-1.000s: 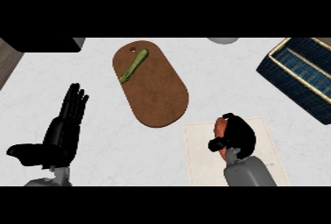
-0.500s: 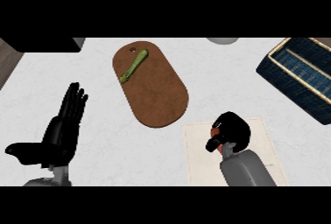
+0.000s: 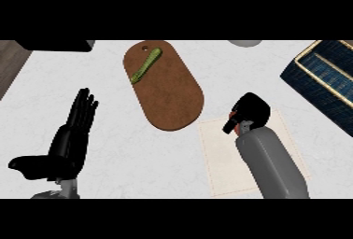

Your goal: Pick the sweet potato from the placemat and place it in the basket

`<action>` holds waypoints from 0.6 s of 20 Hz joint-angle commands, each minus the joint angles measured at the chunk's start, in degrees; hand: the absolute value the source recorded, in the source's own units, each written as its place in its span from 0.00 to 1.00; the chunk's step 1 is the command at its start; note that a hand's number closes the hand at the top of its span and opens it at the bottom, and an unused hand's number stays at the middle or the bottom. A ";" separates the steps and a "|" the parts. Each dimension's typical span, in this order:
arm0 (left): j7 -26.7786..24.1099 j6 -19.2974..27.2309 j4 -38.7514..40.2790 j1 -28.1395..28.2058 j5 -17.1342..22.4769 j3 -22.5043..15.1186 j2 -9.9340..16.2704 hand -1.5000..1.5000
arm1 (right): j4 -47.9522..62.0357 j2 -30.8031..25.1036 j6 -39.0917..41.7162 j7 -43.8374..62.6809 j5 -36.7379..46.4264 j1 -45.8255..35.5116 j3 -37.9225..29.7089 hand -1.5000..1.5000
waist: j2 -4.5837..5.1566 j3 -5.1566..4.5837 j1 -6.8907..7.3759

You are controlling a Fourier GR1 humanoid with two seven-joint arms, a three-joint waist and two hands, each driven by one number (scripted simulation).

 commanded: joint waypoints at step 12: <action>-0.95 -0.44 4.17 -3.63 -0.42 -0.77 -1.87 0.50 | 19.64 -4.90 -26.45 -4.38 4.97 -27.87 -11.93 1.00 | 0.86 0.02 1.82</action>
